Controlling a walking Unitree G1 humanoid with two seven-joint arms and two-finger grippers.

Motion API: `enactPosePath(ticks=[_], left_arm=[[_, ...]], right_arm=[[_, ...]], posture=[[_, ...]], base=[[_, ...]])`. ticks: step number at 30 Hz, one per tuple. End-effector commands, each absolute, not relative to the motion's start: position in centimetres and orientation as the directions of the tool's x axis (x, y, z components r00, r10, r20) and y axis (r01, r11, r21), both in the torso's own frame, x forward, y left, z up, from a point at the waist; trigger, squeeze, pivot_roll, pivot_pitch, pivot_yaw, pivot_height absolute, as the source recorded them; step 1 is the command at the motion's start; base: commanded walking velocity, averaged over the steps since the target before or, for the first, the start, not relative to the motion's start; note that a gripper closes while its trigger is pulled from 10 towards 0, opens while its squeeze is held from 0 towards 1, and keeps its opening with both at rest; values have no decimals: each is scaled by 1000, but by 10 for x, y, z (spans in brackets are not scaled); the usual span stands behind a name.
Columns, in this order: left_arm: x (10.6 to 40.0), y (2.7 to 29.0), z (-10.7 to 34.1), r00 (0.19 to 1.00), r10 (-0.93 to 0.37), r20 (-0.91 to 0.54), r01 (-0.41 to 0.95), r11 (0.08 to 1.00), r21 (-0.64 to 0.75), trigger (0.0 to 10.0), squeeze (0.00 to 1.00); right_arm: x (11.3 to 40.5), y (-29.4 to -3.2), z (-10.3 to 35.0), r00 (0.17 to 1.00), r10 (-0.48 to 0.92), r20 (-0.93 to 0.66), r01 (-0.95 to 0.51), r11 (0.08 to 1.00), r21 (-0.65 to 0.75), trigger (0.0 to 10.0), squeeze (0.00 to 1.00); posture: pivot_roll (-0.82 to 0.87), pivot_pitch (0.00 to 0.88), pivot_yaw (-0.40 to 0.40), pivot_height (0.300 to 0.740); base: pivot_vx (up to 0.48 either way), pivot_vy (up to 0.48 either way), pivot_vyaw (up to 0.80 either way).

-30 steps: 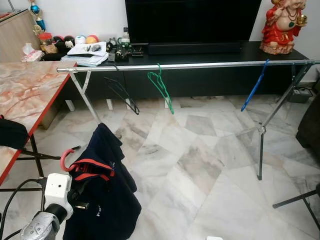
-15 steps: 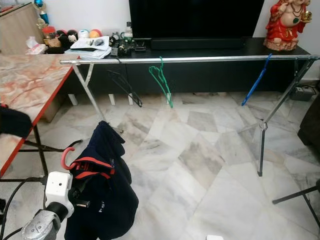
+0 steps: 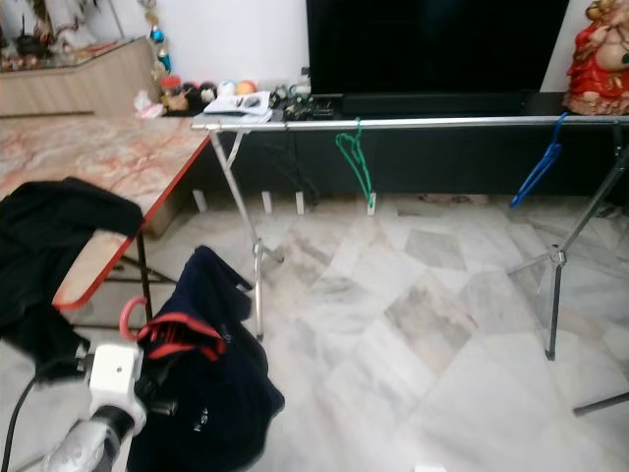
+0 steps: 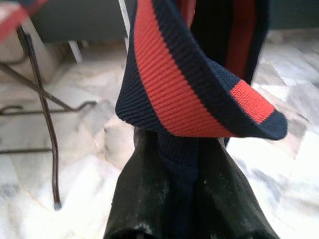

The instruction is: Hang hanger

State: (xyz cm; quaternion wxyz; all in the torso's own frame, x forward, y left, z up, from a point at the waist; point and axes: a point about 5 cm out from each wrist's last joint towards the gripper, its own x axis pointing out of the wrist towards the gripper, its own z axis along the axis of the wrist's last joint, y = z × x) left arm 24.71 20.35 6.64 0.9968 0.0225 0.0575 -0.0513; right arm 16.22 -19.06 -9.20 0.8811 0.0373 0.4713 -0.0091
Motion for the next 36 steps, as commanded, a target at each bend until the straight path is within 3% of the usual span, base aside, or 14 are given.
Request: enactPosePath(ticks=[1, 22, 28, 30, 36], left_arm=[[250, 203, 74, 992, -100, -79, 104, 994, 41, 10000, 0], [251, 201, 74, 984, -146, -100, 153, 986, 64, 10000, 0], [255, 196, 78, 963, -243, -118, 258, 957, 136, 10000, 0], [263, 190, 82, 934, -333, -131, 355, 909, 217, 10000, 0], [281, 176, 93, 890, -440, -116, 455, 850, 265, 10000, 0]], right_arm=[[158, -195, -93, 544, 6, -839, 59, 997, 45, 10000, 0], [159, -195, -93, 553, 4, -833, 63, 997, 47, 10000, 0], [163, -196, -90, 600, -17, -799, 96, 994, 51, 10000, 0], [166, -196, -87, 649, -34, -760, 118, 991, 57, 10000, 0], [171, -195, -82, 709, -28, -704, 123, 989, 85, 10000, 0]], posture=[[80, 50, 42, 740], [87, 60, 43, 740], [92, 62, 43, 740], [85, 64, 46, 740], [78, 64, 47, 740]], base=[[-296, 0, 0], [-27, 0, 0], [0, 0, 0], [0, 0, 0], [0, 0, 0]])
